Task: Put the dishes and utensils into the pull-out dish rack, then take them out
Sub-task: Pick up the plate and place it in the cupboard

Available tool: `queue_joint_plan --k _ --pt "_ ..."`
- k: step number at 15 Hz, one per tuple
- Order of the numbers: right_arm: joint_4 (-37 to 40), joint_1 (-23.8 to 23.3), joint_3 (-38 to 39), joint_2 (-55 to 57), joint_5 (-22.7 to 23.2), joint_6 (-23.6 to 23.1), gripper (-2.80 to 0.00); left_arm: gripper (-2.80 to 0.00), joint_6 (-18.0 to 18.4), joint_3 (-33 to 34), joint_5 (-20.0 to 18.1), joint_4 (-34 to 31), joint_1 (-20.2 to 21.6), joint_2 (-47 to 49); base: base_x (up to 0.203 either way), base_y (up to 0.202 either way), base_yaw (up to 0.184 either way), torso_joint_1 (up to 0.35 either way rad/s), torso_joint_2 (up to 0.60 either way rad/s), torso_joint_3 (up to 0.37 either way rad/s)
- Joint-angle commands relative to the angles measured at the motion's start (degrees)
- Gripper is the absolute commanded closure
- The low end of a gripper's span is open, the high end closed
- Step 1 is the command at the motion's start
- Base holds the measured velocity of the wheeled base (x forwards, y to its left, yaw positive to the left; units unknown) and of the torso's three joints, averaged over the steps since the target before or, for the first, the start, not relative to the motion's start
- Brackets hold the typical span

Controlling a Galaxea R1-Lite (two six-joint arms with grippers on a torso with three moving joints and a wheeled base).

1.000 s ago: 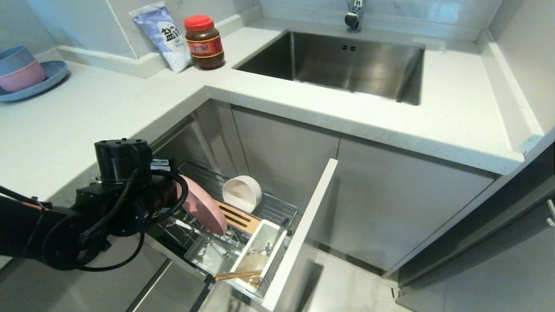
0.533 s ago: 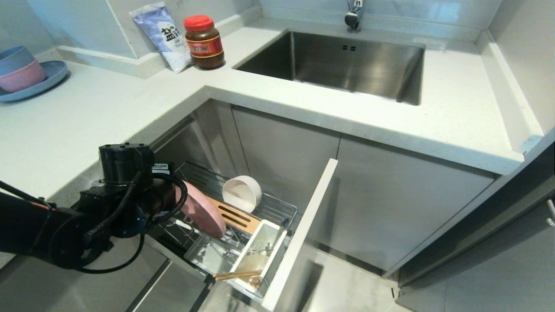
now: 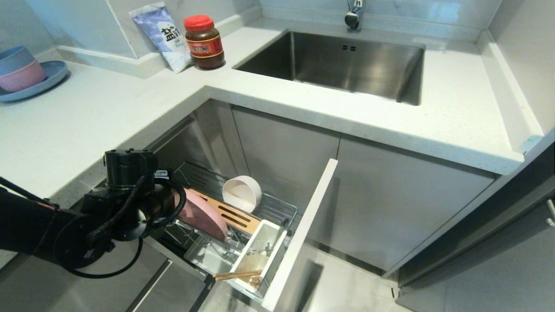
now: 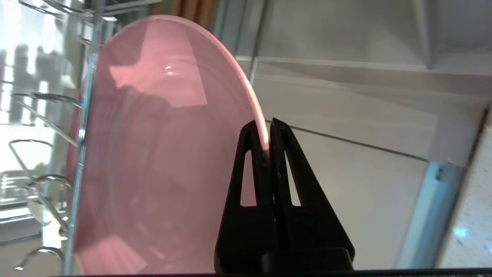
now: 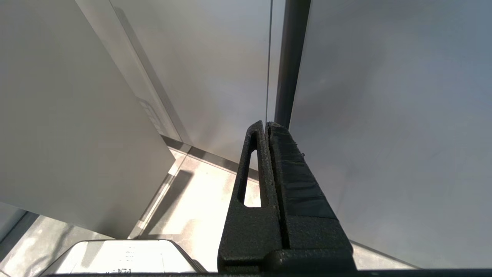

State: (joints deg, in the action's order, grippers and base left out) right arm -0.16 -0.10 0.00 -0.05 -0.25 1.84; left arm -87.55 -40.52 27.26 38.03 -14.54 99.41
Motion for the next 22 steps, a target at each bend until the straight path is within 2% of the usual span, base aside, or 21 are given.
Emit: queue_joint_plan --k 1,10,11,16,22 --pt "0.0 0.0 0.1 -0.1 0.0 0.0 0.0 0.0 -0.5 0.2 0.2 0.2 0.2 0.6 0.0 0.0 0.0 0.0 0.0 0.0" --pt "0.0 0.0 0.0 -0.2 0.0 0.0 0.0 0.0 -0.6 0.3 0.1 -1.6 0.8 1.1 0.0 0.0 0.0 0.0 0.0 0.0" --pt "0.0 0.0 0.0 -0.1 0.0 0.0 0.0 -2.8 -0.5 0.2 0.1 -2.1 0.8 0.9 0.0 0.0 0.0 0.0 0.0 0.0" --pt "0.0 0.0 0.1 -0.2 0.0 0.0 0.0 -2.8 -0.4 0.1 0.3 -3.8 0.8 0.3 0.0 0.0 0.0 0.0 0.0 0.0" --pt "0.0 0.0 0.1 -0.1 0.0 0.0 0.0 -2.8 -0.4 0.1 0.1 -9.8 -0.8 -4.3 0.0 0.0 0.0 0.0 0.0 0.0"
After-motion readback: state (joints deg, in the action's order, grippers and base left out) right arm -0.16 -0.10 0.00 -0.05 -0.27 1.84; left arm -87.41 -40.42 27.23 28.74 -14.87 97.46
